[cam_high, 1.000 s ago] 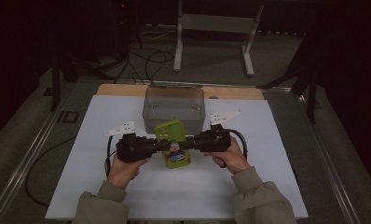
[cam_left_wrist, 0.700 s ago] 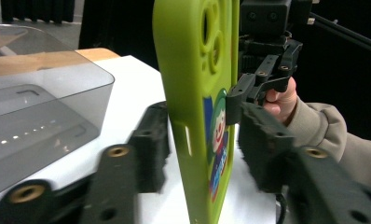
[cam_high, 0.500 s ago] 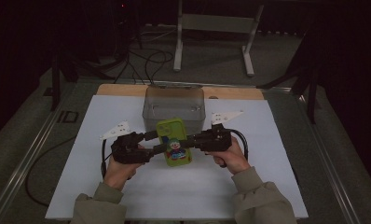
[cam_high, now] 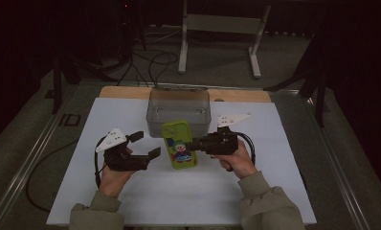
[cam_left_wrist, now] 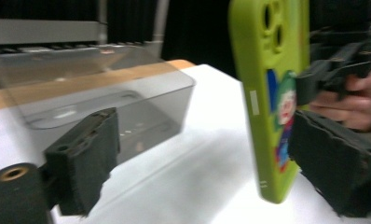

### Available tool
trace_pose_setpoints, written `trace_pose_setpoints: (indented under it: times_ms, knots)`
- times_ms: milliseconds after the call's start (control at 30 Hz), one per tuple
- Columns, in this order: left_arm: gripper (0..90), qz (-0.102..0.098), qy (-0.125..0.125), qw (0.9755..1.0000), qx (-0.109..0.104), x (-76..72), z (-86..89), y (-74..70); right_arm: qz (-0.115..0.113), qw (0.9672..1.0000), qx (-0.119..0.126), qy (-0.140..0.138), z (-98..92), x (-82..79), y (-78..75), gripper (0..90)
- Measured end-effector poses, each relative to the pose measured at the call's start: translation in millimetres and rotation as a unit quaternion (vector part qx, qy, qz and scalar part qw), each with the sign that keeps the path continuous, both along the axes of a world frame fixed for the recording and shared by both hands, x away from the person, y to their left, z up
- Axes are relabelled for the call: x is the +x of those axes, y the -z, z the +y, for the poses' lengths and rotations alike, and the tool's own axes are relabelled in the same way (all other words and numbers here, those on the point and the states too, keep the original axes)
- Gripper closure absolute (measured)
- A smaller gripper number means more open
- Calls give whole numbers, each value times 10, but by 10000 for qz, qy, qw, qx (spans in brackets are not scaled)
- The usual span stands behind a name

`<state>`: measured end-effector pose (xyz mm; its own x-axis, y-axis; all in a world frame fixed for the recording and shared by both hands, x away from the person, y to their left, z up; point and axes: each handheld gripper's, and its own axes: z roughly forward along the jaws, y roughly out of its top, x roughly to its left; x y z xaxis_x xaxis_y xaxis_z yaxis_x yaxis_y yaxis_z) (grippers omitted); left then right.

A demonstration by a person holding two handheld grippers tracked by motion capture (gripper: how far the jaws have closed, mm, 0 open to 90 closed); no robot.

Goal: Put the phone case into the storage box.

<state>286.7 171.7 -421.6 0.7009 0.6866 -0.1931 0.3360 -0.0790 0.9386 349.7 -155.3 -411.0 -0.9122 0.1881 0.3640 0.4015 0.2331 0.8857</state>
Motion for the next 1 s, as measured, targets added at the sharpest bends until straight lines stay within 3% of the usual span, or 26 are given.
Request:
trace_pose_setpoints:
  times_ms: [233, 533, 700, 1000]
  knots:
    - [10, -233, -579, 9972, 409, -88, 110, 42, -219, 9984, -408, 313, 38, -34, -15, 787]
    - [10, -296, -1029, 9929, 514, -167, 242, 142, -367, 9951, -672, 622, 84, -75, -54, 787]
    - [10, -373, -1355, 9888, 502, -209, 343, 192, -319, 9935, -730, 811, 68, -65, -66, 787]
    - [7, -521, -1655, 9812, 840, -367, 520, 346, -335, 9904, -844, 1038, 71, -76, -114, 787]
